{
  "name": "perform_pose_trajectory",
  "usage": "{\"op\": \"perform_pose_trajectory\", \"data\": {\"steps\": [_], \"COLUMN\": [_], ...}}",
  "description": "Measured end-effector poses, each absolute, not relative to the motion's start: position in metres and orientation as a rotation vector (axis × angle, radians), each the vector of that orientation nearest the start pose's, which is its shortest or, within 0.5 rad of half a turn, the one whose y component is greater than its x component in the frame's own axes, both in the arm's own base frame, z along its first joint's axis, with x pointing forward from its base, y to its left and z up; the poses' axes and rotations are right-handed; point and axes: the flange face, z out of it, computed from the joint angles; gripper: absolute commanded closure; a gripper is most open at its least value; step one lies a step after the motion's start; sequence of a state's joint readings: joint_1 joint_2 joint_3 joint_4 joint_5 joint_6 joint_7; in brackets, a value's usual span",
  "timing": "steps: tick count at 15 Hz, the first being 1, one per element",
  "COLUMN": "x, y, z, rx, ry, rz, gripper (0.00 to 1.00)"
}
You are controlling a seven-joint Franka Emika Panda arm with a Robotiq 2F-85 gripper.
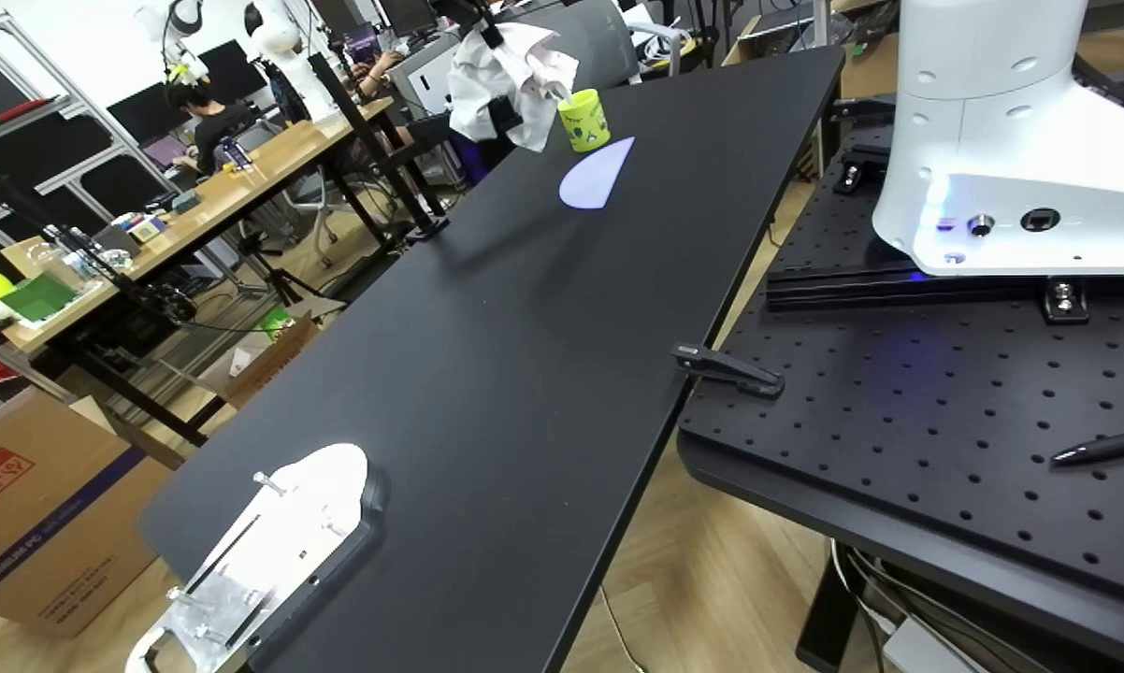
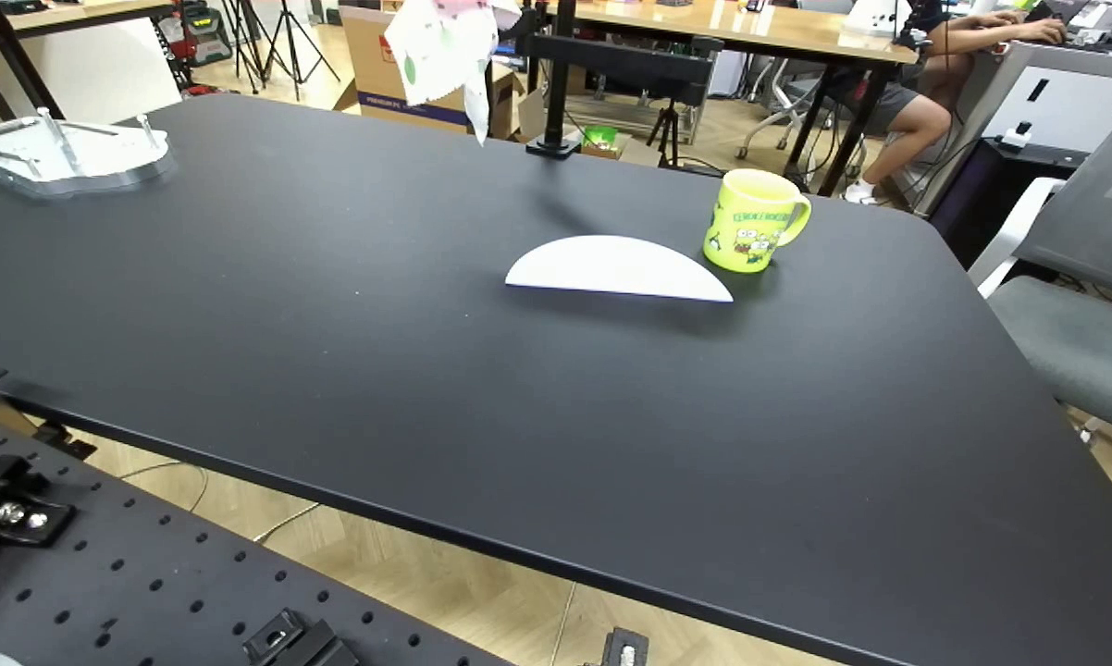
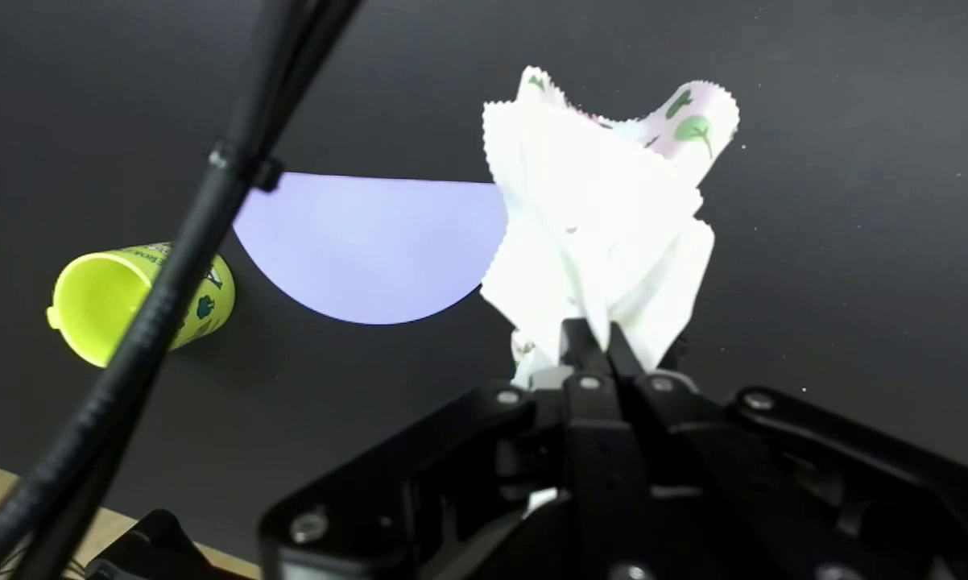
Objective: Hang the white cloth on the black object
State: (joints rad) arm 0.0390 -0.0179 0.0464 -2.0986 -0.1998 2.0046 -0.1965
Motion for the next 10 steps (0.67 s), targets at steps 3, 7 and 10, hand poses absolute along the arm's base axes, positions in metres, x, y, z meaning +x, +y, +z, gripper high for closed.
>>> {"op": "perform_pose_trajectory", "data": {"steps": [3,7,10], "x": [0.528,0.521,0.516], "y": [0.042,0.055,0.058], "z": [0.421,0.418,0.417], "rx": [-3.242,-3.219,-3.213], "ry": [-0.636,-0.663,-0.672], "rz": [0.177,0.249,0.286], "gripper": [0.99,0.99,0.99]}}
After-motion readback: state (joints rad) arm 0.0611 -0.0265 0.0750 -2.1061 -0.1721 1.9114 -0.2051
